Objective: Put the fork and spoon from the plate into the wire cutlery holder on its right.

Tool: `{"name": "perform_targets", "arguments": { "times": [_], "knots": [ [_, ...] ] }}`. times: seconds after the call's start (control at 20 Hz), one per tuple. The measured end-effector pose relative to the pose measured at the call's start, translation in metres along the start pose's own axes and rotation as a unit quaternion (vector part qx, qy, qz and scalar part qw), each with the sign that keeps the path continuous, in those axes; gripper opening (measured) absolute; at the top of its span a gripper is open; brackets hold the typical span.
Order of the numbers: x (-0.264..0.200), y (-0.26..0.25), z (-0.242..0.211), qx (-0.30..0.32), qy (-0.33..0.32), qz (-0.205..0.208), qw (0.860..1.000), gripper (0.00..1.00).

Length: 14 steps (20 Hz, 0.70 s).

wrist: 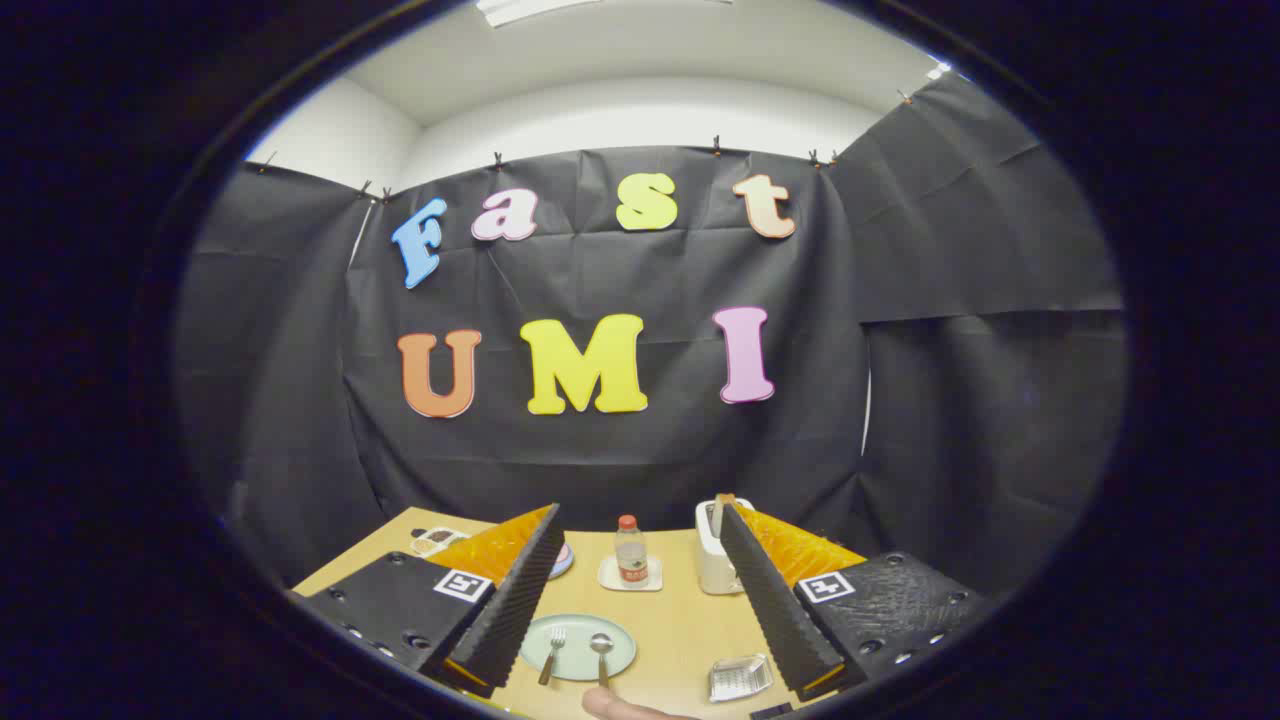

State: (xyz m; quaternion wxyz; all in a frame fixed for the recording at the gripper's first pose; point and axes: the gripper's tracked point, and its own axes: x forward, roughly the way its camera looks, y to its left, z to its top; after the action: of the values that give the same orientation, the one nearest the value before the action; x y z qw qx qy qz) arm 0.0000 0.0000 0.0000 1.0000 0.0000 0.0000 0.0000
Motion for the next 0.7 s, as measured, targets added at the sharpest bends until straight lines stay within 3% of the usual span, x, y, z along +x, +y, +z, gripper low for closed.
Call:
{"name": "perform_targets", "arguments": {
  "times": [0.7],
  "knots": [
    [0.014,-0.017,-0.039,-0.012,0.024,-0.003,1.0,0.95]
  ]
}}
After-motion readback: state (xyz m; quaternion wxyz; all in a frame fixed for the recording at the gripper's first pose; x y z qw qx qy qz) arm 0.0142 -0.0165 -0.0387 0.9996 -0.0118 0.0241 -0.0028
